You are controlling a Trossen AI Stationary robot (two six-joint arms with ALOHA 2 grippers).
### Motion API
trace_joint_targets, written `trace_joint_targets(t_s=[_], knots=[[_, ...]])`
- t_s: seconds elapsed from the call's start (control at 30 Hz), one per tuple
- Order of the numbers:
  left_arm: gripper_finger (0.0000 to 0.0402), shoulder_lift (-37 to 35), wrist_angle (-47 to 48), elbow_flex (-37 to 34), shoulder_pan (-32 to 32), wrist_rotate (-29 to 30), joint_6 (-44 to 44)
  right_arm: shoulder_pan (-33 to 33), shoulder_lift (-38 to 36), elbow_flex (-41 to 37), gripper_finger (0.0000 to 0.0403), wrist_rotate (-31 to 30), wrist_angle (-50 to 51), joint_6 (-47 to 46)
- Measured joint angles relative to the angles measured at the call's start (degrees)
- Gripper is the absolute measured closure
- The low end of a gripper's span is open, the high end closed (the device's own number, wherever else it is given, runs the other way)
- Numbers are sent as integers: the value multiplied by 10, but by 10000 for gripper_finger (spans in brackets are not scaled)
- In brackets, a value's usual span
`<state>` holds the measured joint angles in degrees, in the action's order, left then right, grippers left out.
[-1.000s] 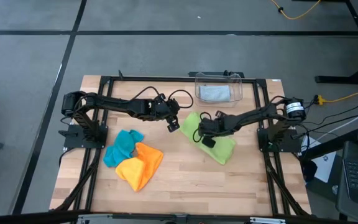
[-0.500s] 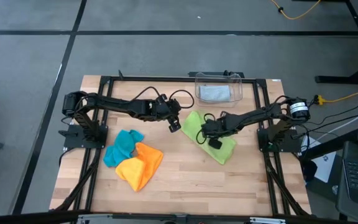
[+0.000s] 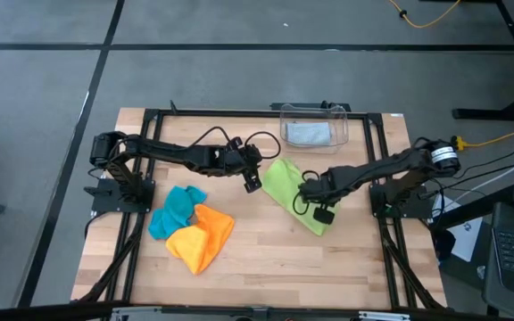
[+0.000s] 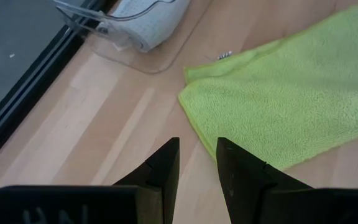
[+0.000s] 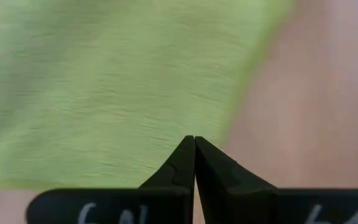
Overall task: Fold microfiber towels
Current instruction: Fold the green microfiber
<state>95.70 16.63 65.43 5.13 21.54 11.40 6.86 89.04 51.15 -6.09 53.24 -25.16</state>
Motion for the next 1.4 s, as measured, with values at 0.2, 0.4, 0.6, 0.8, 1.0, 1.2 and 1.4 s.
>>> trace_joint_targets(t_s=[0.2,0.4,0.6,0.8,1.0,1.2,1.4], knots=[[302,0,0,0,0,0,0,21,15,-60,389,84,-111,45],[302,0,0,0,0,0,0,26,24,-81,389,144,-275,61],[302,0,0,0,0,1,0,26,66,-77,390,105,-474,62],[302,0,1,0,0,1,1,23,127,-42,399,107,-533,50],[302,0,3,0,0,1,2,32,101,15,386,172,-451,110],[302,0,-2,0,0,1,2,62,74,24,383,172,-341,134],[302,-1,-40,0,4,-4,0,122,79,10,382,104,-353,134]])
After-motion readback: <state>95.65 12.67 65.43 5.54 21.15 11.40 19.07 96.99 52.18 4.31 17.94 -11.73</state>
